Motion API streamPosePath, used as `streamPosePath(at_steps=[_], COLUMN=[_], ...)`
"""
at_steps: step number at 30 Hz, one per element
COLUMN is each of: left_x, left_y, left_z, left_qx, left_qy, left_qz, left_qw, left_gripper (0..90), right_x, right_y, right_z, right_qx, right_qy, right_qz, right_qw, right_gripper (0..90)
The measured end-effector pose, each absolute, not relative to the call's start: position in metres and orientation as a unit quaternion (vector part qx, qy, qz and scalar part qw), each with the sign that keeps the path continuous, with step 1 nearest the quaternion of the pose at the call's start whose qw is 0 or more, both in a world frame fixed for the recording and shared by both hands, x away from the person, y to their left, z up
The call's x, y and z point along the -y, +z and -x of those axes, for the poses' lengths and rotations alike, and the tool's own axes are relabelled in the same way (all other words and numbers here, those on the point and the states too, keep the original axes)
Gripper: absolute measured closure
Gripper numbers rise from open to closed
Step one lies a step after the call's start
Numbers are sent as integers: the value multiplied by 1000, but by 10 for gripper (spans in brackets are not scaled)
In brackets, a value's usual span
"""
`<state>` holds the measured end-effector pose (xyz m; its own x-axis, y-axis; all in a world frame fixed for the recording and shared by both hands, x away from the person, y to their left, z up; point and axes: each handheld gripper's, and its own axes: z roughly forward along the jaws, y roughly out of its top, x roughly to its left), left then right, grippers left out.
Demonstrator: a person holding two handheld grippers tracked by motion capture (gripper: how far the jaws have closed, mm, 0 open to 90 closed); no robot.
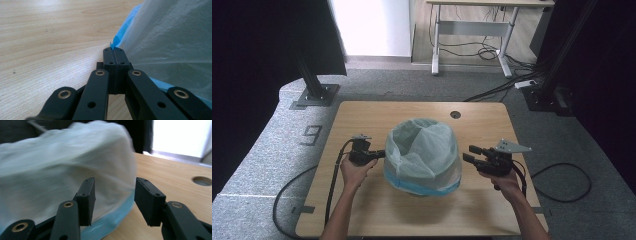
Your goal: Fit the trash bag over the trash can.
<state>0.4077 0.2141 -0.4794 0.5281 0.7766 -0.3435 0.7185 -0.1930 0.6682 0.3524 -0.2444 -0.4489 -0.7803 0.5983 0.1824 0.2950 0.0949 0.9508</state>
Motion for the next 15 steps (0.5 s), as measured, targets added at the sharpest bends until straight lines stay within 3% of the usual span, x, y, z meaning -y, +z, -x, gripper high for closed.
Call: streamPosePath(at_steps=[9, 11, 15], left_x=[-210, -210, -210], left_y=[-482, -482, -483], left_z=[-408, -408, -408], left_qx=[-484, -485, -485], left_qy=[34, 34, 32], left_qz=[-773, -773, -773], left_qw=[408, 408, 407], left_gripper=[892, 892, 892], right_x=[226, 219, 211], right_y=[-461, -465, -471], right_z=[-333, -333, -334], right_qx=[-754, -759, -759], right_qy=[593, 588, 593], right_qz=[-260, -258, -245], right_qw=[109, 112, 115], right_gripper=[430, 485, 698])
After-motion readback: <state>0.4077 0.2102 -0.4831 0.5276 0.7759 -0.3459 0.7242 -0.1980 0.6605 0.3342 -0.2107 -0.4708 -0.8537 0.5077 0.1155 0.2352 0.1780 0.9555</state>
